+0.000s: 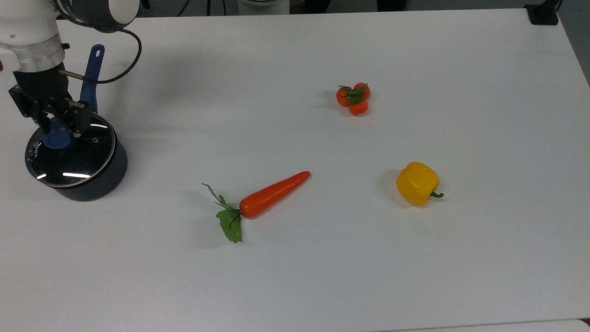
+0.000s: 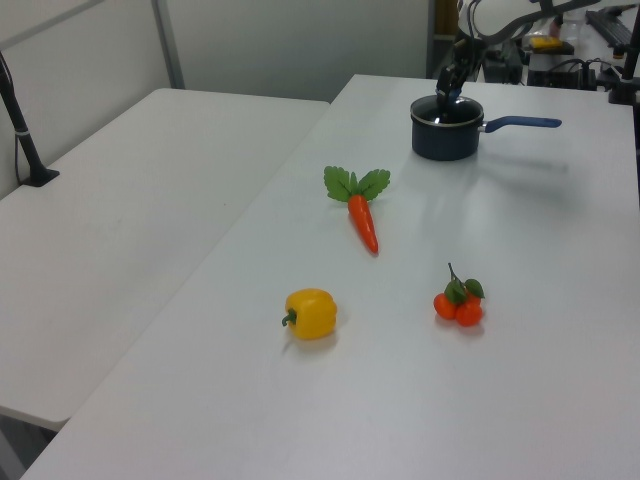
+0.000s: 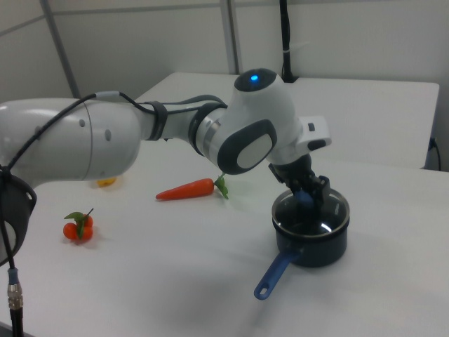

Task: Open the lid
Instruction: 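Lift the lid off the saucepan and carry it beside the carrot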

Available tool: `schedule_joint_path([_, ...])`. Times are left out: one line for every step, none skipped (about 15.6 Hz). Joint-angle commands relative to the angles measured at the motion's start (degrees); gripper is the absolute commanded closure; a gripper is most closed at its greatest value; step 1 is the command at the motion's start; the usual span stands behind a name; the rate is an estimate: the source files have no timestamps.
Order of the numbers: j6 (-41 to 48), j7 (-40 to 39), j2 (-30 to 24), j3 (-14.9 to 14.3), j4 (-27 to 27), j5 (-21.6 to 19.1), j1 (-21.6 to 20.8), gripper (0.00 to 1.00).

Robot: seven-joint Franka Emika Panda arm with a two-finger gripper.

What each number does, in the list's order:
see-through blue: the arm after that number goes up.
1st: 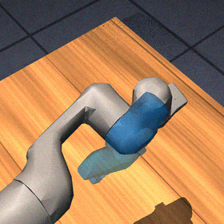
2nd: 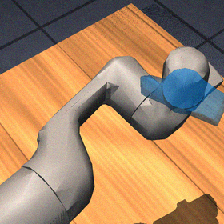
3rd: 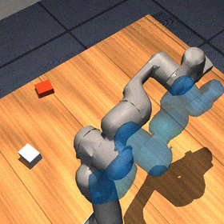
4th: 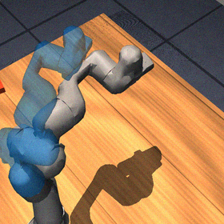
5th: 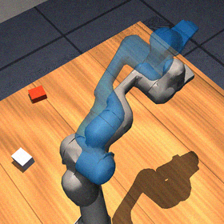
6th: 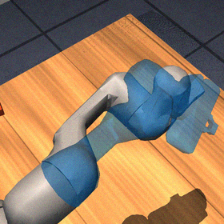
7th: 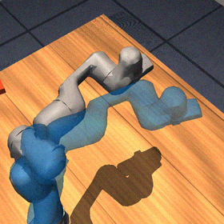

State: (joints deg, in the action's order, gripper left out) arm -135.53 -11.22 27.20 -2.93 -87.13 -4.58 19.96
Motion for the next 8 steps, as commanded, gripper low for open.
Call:
schedule_joint_path([0.9, 1.6, -5.2, 0.0, -3.1, -0.6, -0.8, 0.59])
schedule_joint_path([1.1, 2.2, -5.9, 0.0, -4.1, -0.3, -1.8, 0.59])
schedule_joint_path([1.1, 3.7, -7.1, 0.0, -5.3, -0.1, -3.2, 0.59])
schedule_joint_path([1.2, 5.2, -8.5, 0.0, -6.9, 0.4, -4.4, 0.59])
schedule_joint_path([1.1, 6.3, -10.1, 0.0, -9.3, 1.5, -5.9, 0.59])
schedule_joint_path([1.1, 7.3, -12.0, 0.0, -12.1, 2.7, -7.6, 0.59])
schedule_joint_path([1.1, 8.5, -13.7, 0.0, -14.7, 3.5, -9.2, 0.59])
schedule_joint_path([1.0, 9.5, -15.0, 0.0, -17.2, 4.0, -11.1, 0.59])
